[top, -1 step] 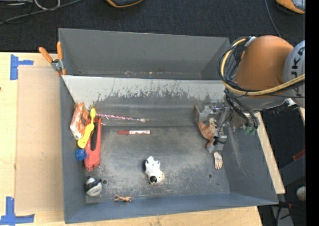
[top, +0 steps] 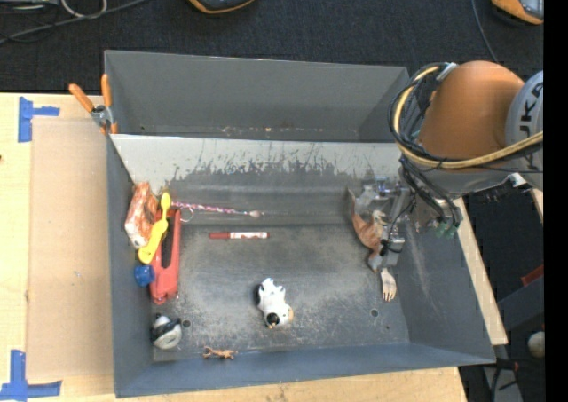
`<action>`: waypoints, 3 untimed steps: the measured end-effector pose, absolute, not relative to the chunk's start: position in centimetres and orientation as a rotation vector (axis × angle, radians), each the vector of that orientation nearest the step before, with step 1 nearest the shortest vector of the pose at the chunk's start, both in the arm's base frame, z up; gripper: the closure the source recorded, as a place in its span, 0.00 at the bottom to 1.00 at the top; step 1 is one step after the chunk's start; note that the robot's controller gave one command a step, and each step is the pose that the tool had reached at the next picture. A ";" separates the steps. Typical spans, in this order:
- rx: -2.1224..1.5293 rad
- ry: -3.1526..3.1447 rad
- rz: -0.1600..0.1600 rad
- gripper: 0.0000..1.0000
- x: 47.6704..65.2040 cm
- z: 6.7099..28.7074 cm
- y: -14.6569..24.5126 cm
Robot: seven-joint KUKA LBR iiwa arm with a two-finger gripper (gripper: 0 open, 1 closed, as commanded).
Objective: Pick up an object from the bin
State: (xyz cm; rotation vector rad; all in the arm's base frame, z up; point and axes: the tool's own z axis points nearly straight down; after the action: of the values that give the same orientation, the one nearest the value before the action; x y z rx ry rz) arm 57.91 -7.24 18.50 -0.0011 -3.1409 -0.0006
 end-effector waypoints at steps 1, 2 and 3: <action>0.245 -3.130 0.000 0.00 58.0 18.3 -5.0; 0.415 -3.115 -0.003 0.00 58.8 17.5 -4.6; 0.482 -3.113 0.007 0.00 59.2 15.7 -4.0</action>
Offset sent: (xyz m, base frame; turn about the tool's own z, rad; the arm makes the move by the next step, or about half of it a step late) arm 0.0170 0.0068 -0.0183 -0.3291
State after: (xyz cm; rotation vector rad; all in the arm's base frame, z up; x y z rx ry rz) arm 59.18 -4.03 15.68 0.4823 -3.1132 0.0068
